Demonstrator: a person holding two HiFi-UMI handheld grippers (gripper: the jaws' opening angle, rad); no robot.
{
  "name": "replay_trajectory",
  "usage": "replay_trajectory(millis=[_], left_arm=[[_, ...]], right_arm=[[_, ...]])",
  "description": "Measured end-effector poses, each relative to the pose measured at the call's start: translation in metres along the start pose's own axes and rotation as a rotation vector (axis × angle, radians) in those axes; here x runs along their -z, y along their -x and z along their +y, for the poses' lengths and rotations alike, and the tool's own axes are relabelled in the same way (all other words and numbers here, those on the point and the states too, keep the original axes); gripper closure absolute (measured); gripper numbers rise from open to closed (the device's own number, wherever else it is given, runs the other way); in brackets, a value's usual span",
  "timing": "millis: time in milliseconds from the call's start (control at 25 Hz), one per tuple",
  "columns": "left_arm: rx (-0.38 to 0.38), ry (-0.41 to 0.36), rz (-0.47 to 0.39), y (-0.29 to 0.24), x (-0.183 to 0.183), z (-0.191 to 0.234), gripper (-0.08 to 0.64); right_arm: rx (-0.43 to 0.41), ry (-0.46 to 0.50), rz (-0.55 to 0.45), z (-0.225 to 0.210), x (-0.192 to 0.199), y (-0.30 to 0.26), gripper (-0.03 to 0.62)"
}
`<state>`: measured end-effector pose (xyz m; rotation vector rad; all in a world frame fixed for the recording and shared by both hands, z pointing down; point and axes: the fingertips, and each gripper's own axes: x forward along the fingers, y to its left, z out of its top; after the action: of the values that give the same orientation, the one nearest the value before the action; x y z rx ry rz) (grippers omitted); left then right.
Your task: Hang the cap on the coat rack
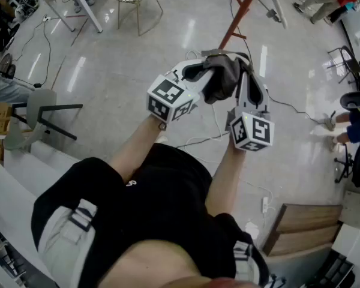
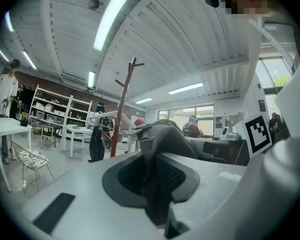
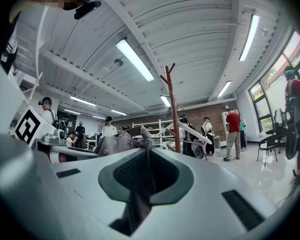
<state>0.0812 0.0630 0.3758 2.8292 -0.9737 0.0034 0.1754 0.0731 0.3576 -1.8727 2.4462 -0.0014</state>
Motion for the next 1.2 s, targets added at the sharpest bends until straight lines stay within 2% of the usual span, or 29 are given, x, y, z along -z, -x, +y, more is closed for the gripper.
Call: replay_trajectory(millis=[280, 720, 960, 1200], left_arm=[[-0.004, -0.003, 0.014, 0.002, 0.002, -0.001, 0.529], [-0.021, -0.019, 0.023, -0.005, 0.004, -0.006, 0.529], [-0.042, -0.016, 0.026, -0.013, 0.003, 0.013, 0.529], [-0.013, -0.017, 0.019, -0.044, -0.011, 0.041, 0.529]], right_arm=[[0.012, -0.028, -0.002, 0.001, 0.005, 0.0, 0.574], [-0.022, -0.05, -0.005, -0.011, 0.009, 0.0, 0.574], [-0.055, -0.05, 0.006, -0.008, 0.014, -0.021, 0.574], [-0.042, -0.04, 0.015, -0.021, 0.007, -0.066, 0.574]])
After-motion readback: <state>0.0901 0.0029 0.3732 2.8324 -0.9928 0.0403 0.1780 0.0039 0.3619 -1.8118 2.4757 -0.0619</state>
